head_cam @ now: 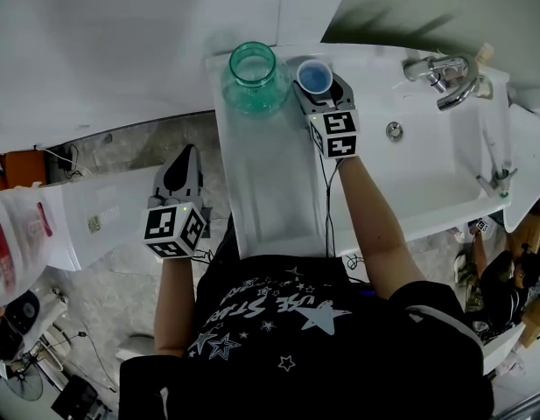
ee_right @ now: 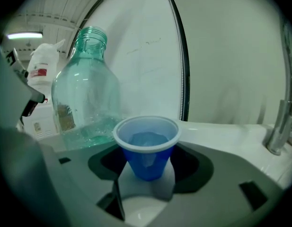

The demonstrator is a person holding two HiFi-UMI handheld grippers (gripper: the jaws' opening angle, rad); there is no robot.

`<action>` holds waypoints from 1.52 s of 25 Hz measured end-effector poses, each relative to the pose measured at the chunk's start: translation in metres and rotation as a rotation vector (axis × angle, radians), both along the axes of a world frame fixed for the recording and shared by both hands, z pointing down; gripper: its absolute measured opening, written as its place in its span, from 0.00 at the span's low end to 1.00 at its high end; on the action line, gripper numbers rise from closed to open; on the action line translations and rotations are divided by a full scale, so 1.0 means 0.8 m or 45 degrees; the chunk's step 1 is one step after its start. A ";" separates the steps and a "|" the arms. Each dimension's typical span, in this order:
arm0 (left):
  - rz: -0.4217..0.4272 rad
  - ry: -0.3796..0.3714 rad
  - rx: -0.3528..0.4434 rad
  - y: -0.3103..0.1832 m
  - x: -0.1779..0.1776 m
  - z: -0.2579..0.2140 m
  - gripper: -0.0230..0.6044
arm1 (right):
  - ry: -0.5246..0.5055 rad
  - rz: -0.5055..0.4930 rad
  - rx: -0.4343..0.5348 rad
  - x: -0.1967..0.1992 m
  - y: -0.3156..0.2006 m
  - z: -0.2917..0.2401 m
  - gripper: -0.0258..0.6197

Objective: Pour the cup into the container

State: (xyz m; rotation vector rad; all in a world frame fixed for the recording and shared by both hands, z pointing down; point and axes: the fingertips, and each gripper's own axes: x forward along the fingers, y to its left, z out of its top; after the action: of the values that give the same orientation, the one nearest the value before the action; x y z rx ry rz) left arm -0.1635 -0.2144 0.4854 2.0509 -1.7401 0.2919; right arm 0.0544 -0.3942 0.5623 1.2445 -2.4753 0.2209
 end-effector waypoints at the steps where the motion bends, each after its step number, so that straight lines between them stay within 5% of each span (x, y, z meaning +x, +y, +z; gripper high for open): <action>1: -0.001 -0.001 -0.002 0.001 0.000 0.000 0.05 | 0.001 0.000 -0.002 0.000 0.000 0.000 0.47; 18: 0.026 0.014 0.058 0.021 0.012 -0.024 0.05 | -0.091 0.075 0.034 0.038 0.013 -0.070 0.42; 38: 0.133 -0.017 0.214 0.009 0.020 -0.096 0.05 | -0.091 -0.124 0.096 0.029 0.047 -0.213 0.42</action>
State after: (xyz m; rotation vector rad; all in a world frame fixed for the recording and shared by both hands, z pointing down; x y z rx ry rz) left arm -0.1475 -0.2074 0.4085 2.2686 -1.7196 0.1969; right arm 0.0779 -0.3567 0.3921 1.1610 -2.6199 0.1501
